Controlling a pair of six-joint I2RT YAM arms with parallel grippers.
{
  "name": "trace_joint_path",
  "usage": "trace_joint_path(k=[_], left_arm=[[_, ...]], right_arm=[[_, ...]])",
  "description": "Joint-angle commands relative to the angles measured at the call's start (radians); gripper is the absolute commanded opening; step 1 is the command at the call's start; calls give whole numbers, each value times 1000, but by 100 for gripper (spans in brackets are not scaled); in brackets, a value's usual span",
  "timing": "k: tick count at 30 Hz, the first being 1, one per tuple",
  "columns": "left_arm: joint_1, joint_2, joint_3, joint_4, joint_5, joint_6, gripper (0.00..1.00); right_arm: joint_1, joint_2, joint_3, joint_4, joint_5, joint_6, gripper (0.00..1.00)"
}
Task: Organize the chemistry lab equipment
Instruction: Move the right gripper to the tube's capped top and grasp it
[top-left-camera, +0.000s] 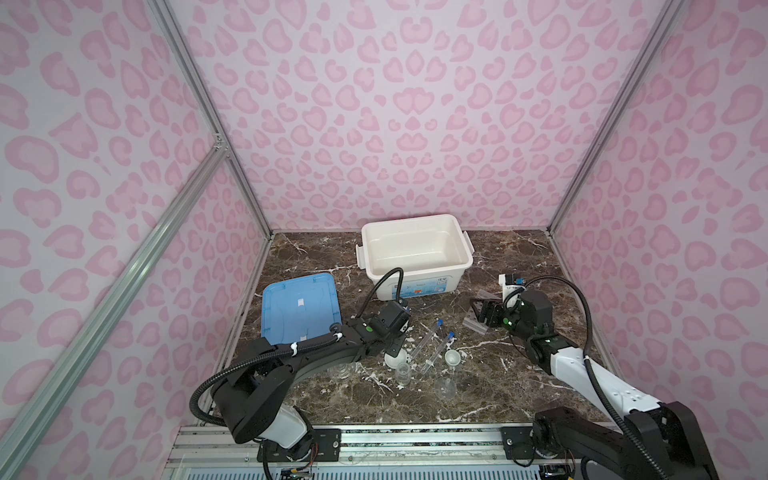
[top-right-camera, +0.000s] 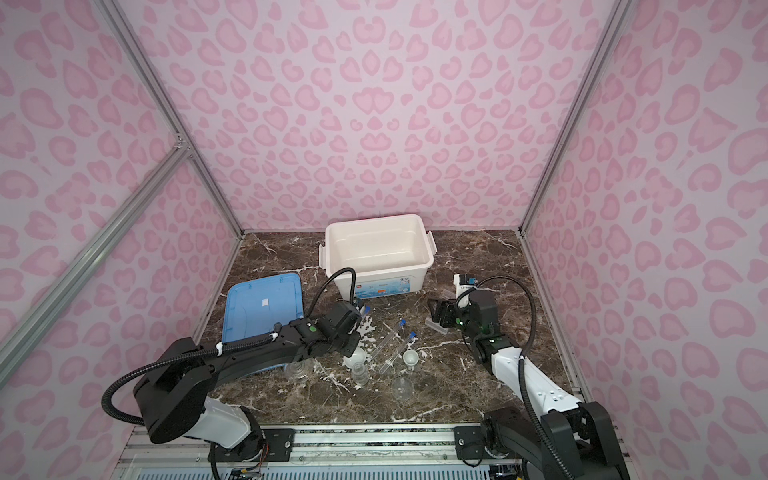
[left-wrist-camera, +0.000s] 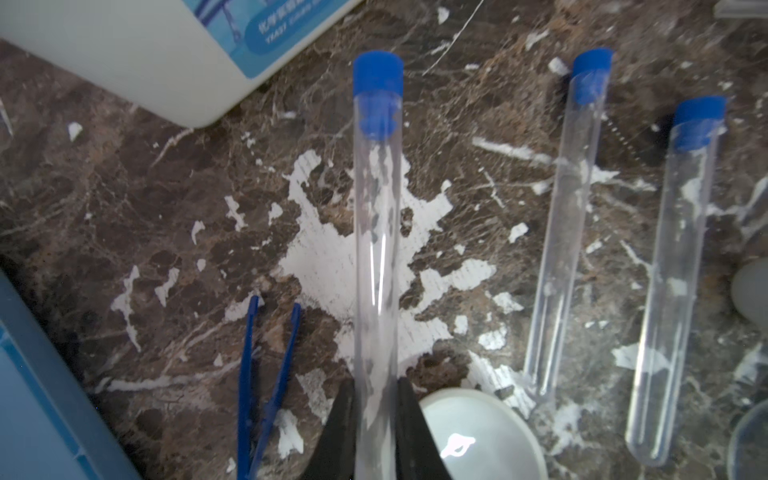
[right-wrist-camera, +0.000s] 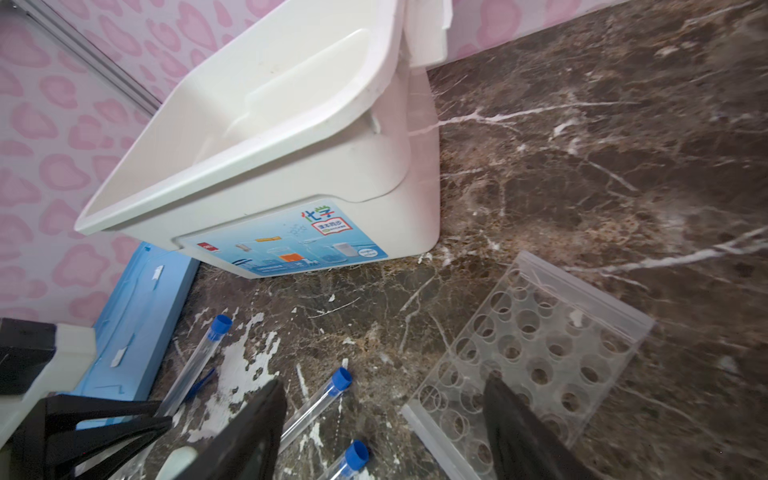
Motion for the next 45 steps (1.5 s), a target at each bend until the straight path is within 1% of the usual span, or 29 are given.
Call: trace_joint_path(k=[1,3,7,9,11,14,16,19,23,30,39,45], left_arm=[[-15,-8,35,13,-50,59,12],[-26,-4,52,30,-48,84,10],[-56,18,91,73,-32,110,10],[-77,36,108,95,-26,122,11],[-101,60,127,120,-27,138,12],[-129,100,159,142,-34,158,12],[-140,122,174,149,-40,164,12],[-149,141,187,172,-21,165,12],[-165,163,209,196,-6,171,11],[-175,188,229,212,0,175,12],[-182,212,238,211,-8,168,11],[-182,231,249,206,-37,152,12]], right_arm=[[7,26,20,76,-125,46,76],[10,51,33,85,-178,54,76],[10,122,48,116,-231,99,75],[10,162,53,153,-281,128,72],[10,204,57,192,-324,163,67],[12,232,61,232,-353,196,63],[12,234,57,241,-353,208,63],[13,242,57,243,-360,218,62],[13,262,58,251,-373,227,57],[11,273,57,264,-379,242,54],[12,276,47,310,-392,273,45],[12,266,45,301,-400,271,43]])
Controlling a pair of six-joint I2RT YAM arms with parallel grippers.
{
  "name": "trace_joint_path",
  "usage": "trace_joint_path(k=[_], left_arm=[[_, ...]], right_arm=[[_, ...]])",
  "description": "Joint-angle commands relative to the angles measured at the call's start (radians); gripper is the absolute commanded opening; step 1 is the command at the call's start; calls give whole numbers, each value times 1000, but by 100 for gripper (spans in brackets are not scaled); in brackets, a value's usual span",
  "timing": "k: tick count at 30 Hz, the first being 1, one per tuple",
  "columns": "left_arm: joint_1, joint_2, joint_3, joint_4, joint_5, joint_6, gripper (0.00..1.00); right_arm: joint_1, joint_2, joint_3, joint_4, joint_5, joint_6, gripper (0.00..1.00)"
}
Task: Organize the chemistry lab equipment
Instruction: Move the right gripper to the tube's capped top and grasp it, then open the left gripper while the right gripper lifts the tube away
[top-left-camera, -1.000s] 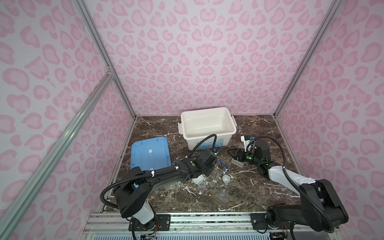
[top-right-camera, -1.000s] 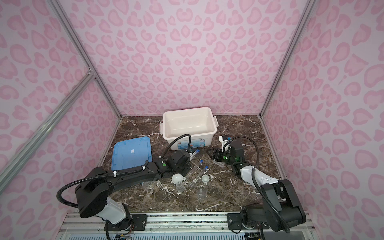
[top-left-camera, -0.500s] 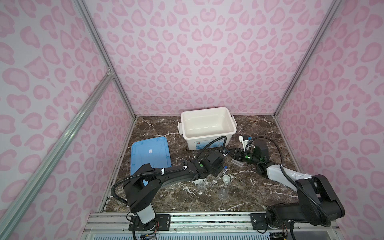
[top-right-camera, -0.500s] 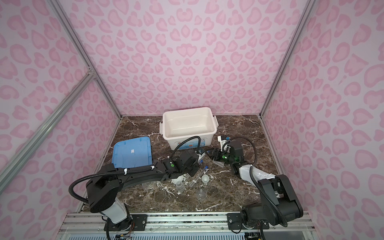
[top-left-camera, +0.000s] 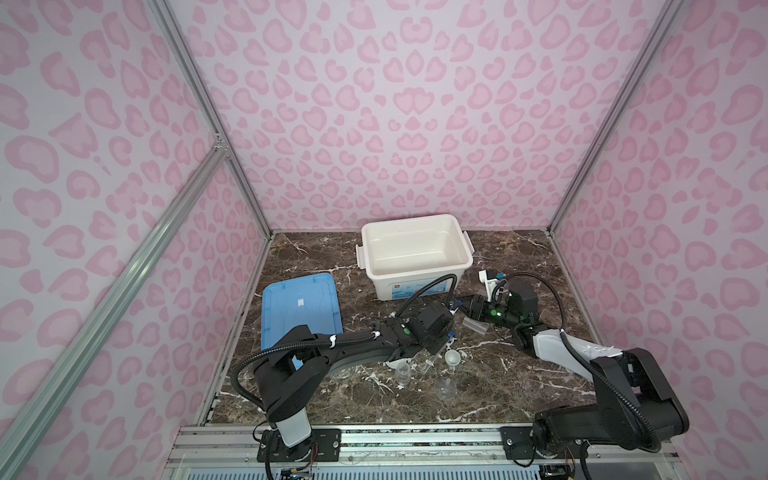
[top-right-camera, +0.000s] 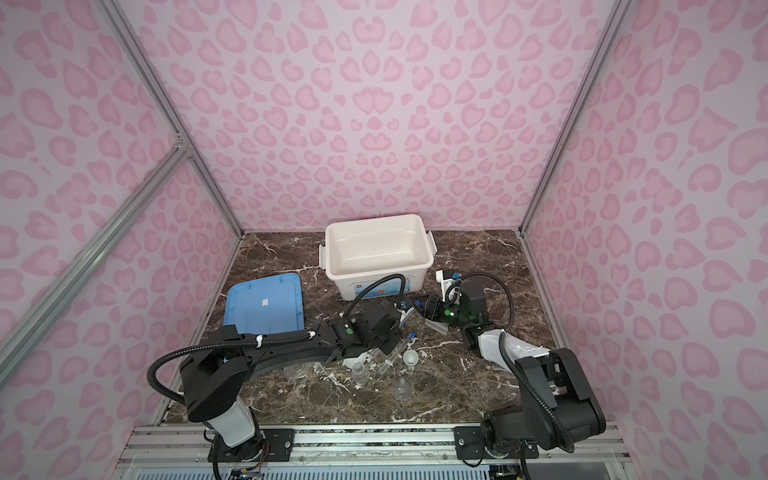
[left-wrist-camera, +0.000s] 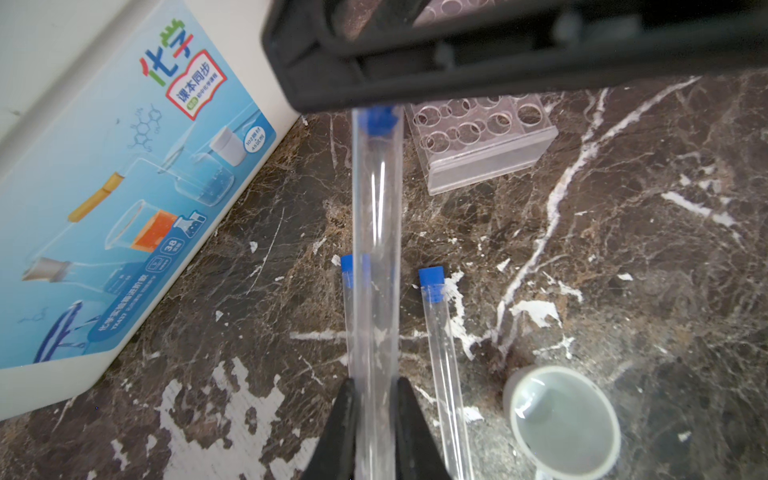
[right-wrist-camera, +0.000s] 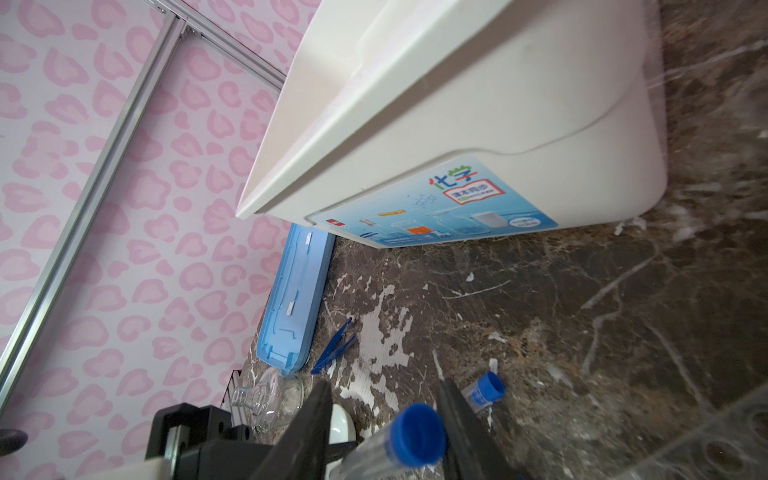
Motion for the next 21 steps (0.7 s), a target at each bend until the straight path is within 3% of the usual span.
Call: trace_joint_path(k=[1,11,21], left_arm=[[0,12,16,29,-25,-13,11],[0,16,26,38,-52,-22,11],[0,22,33,45,-38,-9,11]], right_arm=[[1,-3,-6,24,-21,5,43],[1,-3,-10,28,-28,7,32],[3,-7,-17,53,-28,17,27]])
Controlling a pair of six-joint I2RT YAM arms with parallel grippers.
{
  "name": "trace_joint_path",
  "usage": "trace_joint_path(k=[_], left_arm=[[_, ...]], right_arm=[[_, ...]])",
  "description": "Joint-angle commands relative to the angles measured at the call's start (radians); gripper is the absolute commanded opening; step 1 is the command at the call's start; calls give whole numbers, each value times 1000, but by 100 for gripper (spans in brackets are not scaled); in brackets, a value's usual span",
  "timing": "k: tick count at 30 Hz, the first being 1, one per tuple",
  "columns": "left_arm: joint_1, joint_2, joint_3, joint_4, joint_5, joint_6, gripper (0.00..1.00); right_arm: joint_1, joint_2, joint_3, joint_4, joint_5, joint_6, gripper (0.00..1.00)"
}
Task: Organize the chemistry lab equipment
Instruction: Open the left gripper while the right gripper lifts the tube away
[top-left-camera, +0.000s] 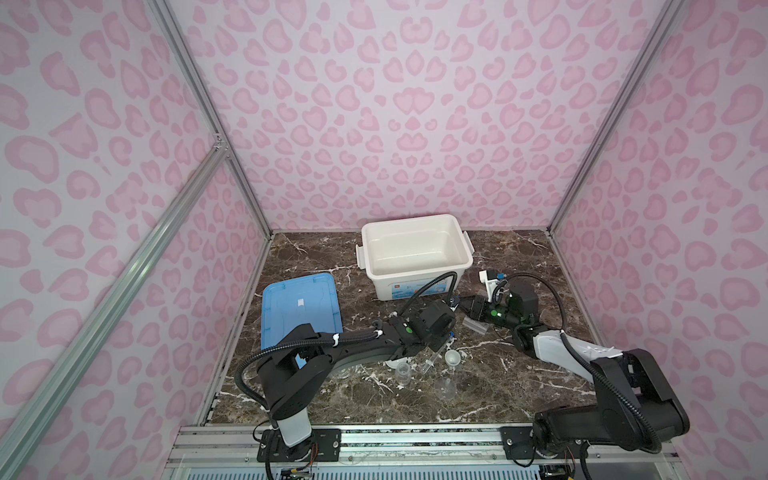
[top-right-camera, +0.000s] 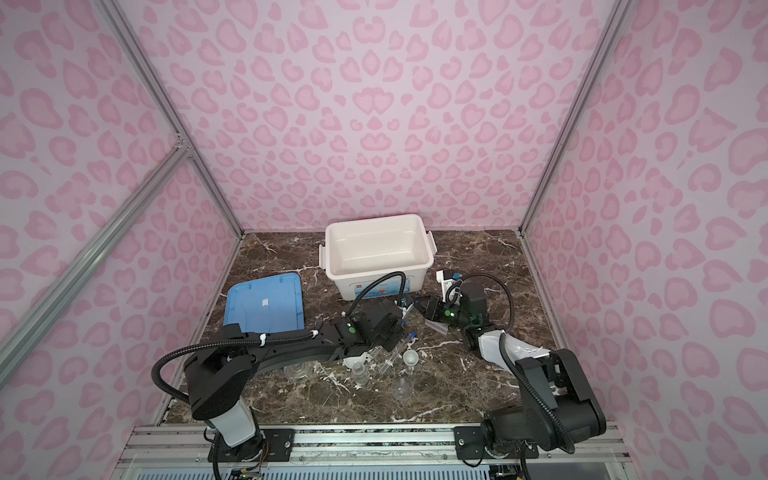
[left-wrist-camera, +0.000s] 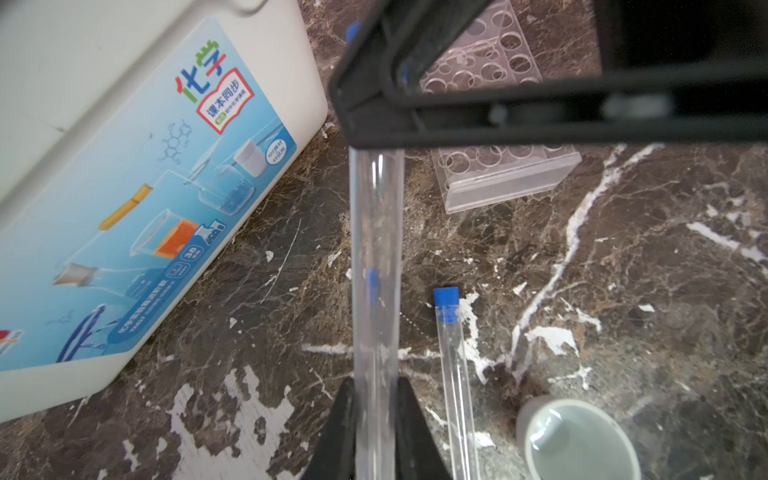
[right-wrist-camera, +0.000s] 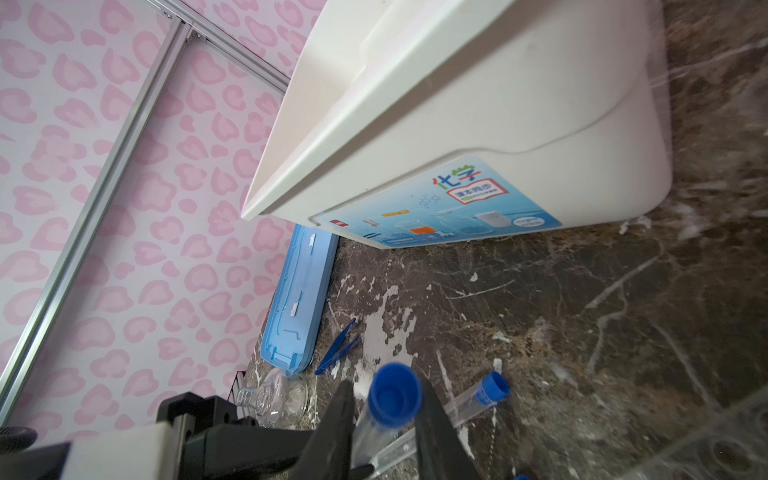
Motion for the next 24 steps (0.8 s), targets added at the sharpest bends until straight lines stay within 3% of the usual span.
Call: trace_joint_path(k=[1,24], left_arm=[[0,6,11,30,5,10,11],[-2,11,3,34,33,17,11]], right_arm=[[1,-3,-6,38,-23,0,26],[2,-23,-13,30,12,-12,28]])
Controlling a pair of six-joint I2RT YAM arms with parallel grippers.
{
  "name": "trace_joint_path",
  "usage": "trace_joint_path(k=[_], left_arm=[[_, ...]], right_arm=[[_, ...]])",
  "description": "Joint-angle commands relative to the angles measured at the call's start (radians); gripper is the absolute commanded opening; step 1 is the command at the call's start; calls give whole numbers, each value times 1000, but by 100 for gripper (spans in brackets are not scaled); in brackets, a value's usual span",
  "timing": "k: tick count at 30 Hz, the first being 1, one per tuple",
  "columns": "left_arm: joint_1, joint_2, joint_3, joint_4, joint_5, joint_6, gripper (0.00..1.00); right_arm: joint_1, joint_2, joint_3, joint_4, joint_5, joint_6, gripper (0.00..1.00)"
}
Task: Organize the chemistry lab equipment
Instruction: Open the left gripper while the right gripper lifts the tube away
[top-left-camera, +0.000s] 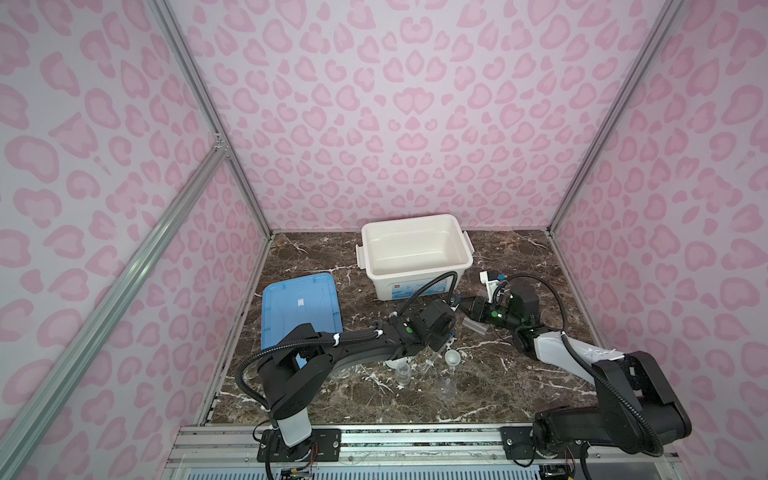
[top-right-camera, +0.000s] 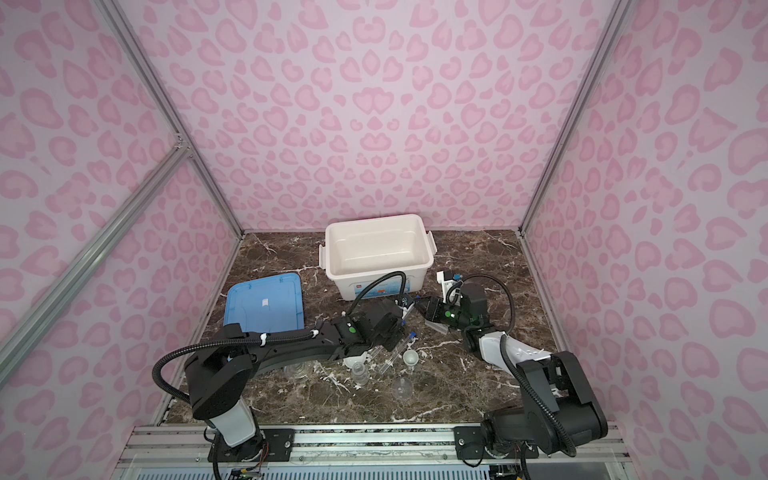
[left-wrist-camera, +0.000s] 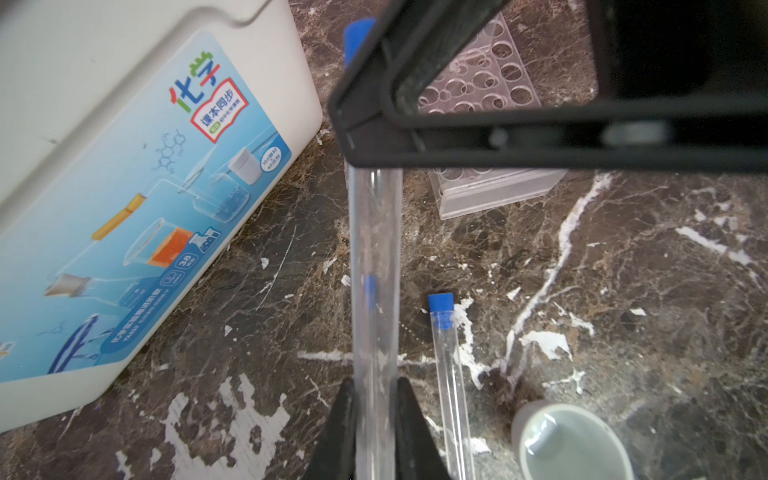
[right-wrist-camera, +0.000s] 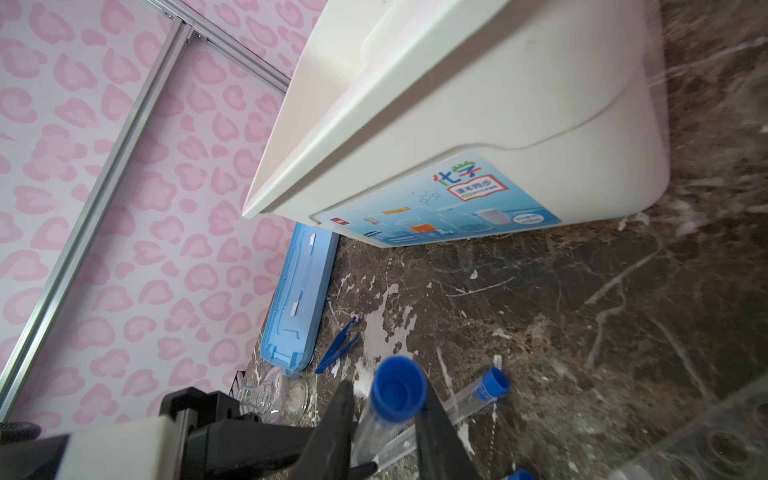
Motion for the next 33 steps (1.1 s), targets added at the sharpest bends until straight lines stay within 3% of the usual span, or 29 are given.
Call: trace_joint_path(k=[1,19,29,33], left_arm=[[-1,7,3,22,20,9,11],[-4,13,8,23,42,8,12],[-3,15,15,19,26,-8,20],[-4,15,20,16,3,-12,43]], right_arm=[[1,-5,-4,29,6,-13,27],[1,-21,-18,44,19,-25,18],[1,-33,-24,35,34,-36,16],[1,-42,-20,7,48,-58,16]])
